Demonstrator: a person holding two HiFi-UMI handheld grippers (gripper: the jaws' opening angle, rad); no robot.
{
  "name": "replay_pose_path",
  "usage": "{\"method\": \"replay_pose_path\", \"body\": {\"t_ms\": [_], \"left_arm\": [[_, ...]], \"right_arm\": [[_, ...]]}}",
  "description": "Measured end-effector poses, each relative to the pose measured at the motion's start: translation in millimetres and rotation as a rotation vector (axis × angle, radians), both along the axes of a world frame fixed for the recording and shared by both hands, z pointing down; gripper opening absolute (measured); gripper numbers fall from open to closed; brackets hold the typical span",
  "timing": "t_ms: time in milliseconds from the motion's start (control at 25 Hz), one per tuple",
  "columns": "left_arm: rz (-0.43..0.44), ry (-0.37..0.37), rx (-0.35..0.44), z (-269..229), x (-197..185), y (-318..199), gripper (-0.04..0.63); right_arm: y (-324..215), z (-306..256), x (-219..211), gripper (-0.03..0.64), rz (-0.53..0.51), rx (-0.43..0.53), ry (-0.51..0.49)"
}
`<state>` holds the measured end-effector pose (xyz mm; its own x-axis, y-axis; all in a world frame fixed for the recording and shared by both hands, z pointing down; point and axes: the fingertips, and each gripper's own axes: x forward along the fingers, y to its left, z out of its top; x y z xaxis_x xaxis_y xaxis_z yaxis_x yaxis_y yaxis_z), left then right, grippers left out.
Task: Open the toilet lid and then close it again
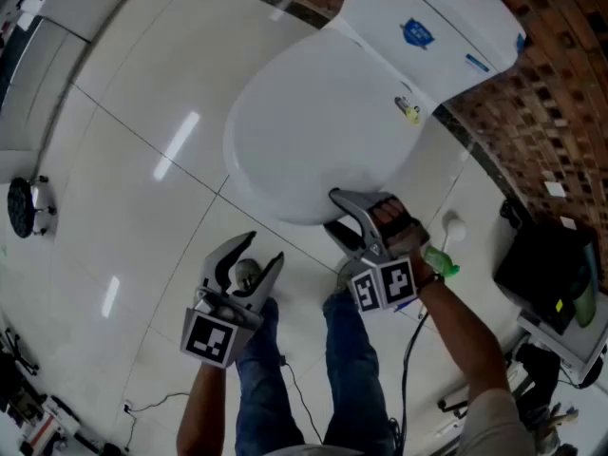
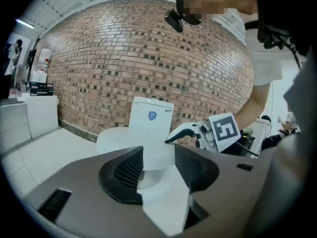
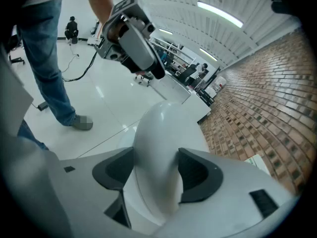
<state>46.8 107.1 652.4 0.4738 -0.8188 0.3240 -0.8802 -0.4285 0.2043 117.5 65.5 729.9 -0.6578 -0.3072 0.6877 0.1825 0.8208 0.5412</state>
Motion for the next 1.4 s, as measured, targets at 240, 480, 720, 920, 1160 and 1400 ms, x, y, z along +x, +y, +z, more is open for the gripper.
{"method": "replay_pose_path", "body": {"t_ms": [240, 480, 720, 920, 1160, 1400], "left_arm": [[-0.001, -0.002, 0.020, -51, 10, -6, 0.193], [0.027, 0.004, 0.073, -101, 31, -39, 0.193], [0.067, 0.015, 0.114, -138, 64, -69, 0.193], [0.077, 0.014, 0.114, -152, 76, -85, 0.192], [0.078, 0.011, 0.110, -164, 74, -88, 0.193], [0.056, -0.013, 0.056, -186, 63, -82, 0.193]], "right_arm": [[-31, -98, 25, 0.230, 0.161, -0.112, -0.198], [-137, -197, 79, 0.159, 0.460, -0.147, -0.520], [-263, -234, 147, 0.092, 0.780, -0.144, -0.667], [-312, -231, 174, 0.084, 0.888, -0.167, -0.710], [-324, -229, 182, 0.084, 0.959, -0.241, -0.755], [-307, -251, 186, 0.089, 0.964, -0.275, -0.800]]}}
